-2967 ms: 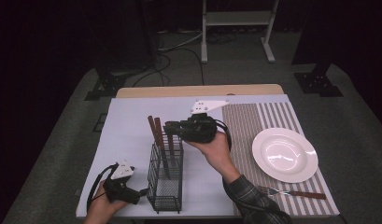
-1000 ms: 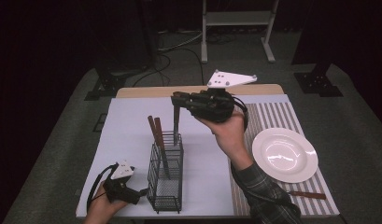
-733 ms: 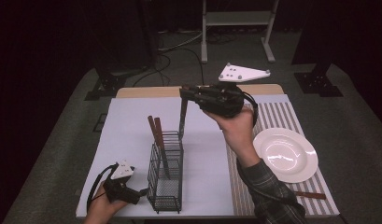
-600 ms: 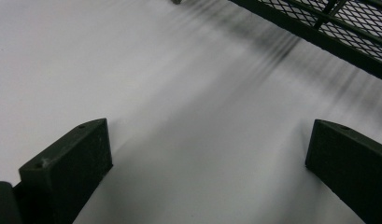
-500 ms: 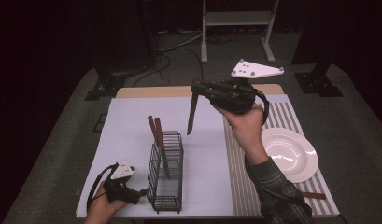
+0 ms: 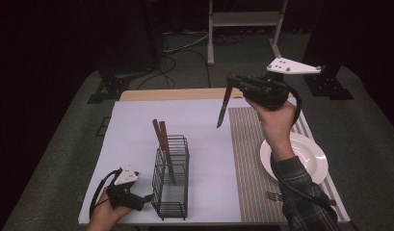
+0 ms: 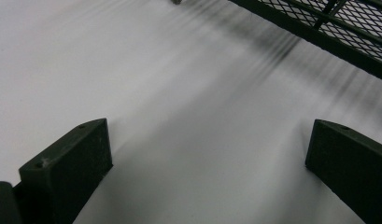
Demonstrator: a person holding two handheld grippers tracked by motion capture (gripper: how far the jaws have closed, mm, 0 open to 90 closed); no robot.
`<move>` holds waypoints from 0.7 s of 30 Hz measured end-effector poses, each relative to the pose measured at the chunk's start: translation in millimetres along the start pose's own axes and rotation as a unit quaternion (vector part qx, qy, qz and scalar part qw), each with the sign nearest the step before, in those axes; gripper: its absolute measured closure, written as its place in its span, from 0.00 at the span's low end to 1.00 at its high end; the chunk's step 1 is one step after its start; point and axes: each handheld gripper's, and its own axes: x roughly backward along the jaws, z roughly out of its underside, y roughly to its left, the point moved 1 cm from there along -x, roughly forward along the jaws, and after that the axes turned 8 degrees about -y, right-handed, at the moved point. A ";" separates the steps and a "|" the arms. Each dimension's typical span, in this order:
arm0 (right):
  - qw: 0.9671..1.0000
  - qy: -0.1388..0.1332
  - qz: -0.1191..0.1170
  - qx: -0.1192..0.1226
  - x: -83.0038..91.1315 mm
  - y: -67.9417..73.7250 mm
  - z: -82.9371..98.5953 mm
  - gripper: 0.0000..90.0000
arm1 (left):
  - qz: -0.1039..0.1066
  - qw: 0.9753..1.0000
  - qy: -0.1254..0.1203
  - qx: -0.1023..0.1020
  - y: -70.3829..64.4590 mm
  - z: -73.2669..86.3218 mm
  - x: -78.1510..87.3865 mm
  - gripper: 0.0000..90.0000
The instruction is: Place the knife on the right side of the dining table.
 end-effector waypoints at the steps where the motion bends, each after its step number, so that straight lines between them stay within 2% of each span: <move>1: 1.000 0.001 0.005 -0.004 1.9 -3.3 0.6 0.88 | 0.000 1.000 0.000 0.000 0.0 0.0 0.0 0.00; 6: 0.999 -0.005 0.032 -0.001 9.2 -19.7 7.4 0.88 | 0.000 1.000 0.000 0.000 0.0 0.0 0.0 0.00; 11: 0.998 -0.003 0.057 -0.008 13.3 -36.2 18.7 0.88 | 0.000 1.000 0.000 -0.001 0.1 0.0 0.0 0.00; 21: 0.993 0.008 0.112 -0.016 22.2 -72.7 46.6 0.88 | -0.001 1.000 -0.001 0.000 0.1 0.1 -0.2 0.00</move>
